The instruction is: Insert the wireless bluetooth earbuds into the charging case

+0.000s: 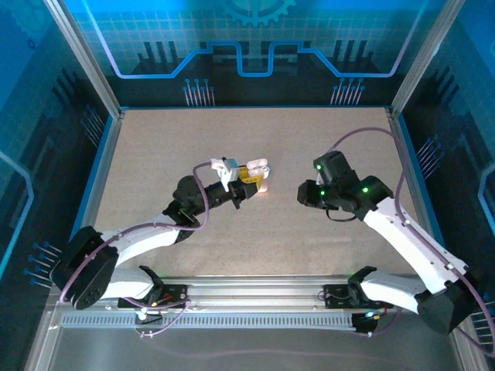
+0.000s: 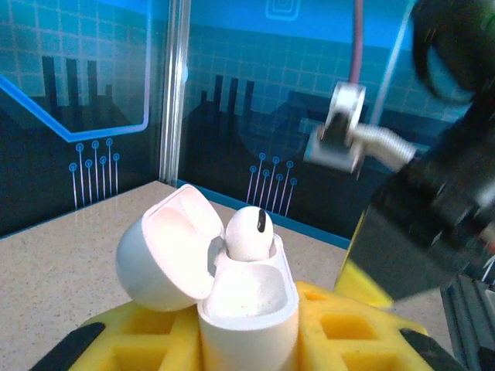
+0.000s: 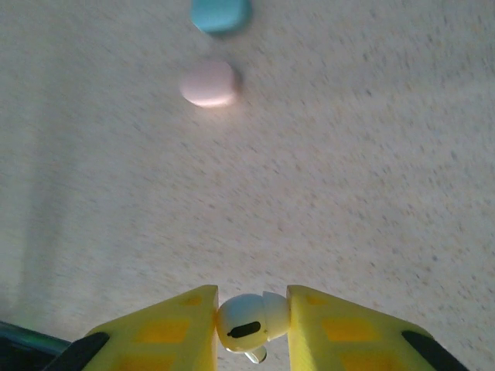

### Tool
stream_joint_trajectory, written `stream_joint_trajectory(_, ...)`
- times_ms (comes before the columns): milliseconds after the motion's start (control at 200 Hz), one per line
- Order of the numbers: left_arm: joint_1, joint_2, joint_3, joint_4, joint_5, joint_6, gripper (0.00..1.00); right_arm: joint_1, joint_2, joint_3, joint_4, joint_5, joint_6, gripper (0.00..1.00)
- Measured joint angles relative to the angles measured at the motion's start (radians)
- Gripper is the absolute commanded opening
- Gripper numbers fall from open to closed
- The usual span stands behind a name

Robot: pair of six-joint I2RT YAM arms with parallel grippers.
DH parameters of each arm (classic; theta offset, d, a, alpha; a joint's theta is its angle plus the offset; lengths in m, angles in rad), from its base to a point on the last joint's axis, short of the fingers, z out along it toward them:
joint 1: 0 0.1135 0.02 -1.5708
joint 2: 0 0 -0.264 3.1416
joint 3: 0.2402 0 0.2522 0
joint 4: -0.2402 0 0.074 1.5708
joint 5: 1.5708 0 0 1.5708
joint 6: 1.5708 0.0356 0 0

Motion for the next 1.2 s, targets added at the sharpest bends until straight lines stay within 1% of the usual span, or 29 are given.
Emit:
stream_joint_trajectory(250,-0.029,0.081,0.002,0.052,-0.041,0.0,0.28,-0.003,0.043,0.211,0.043,-0.089,-0.014,0.28)
stream_joint_trajectory(345,-0.043,0.099,0.008,0.077,-0.057,0.0,0.28,-0.003,0.064,0.243,0.078,-0.126,-0.013,0.28)
stream_joint_trajectory(480,-0.057,0.118,0.02,0.097,-0.073,0.0,0.28,0.0,0.083,0.246,0.109,-0.158,-0.006,0.28)
stream_joint_trajectory(665,-0.098,0.163,0.046,0.133,-0.108,0.0,0.28,0.054,0.107,0.246,0.163,-0.153,0.002,0.28)
stream_joint_trajectory(835,-0.123,0.175,0.055,0.142,-0.13,0.001,0.29,0.084,0.11,0.245,0.204,-0.129,0.001,0.28)
stream_joint_trajectory(1200,-0.132,0.176,0.061,0.157,-0.16,0.0,0.29,0.138,0.14,0.245,0.212,-0.039,-0.027,0.28)
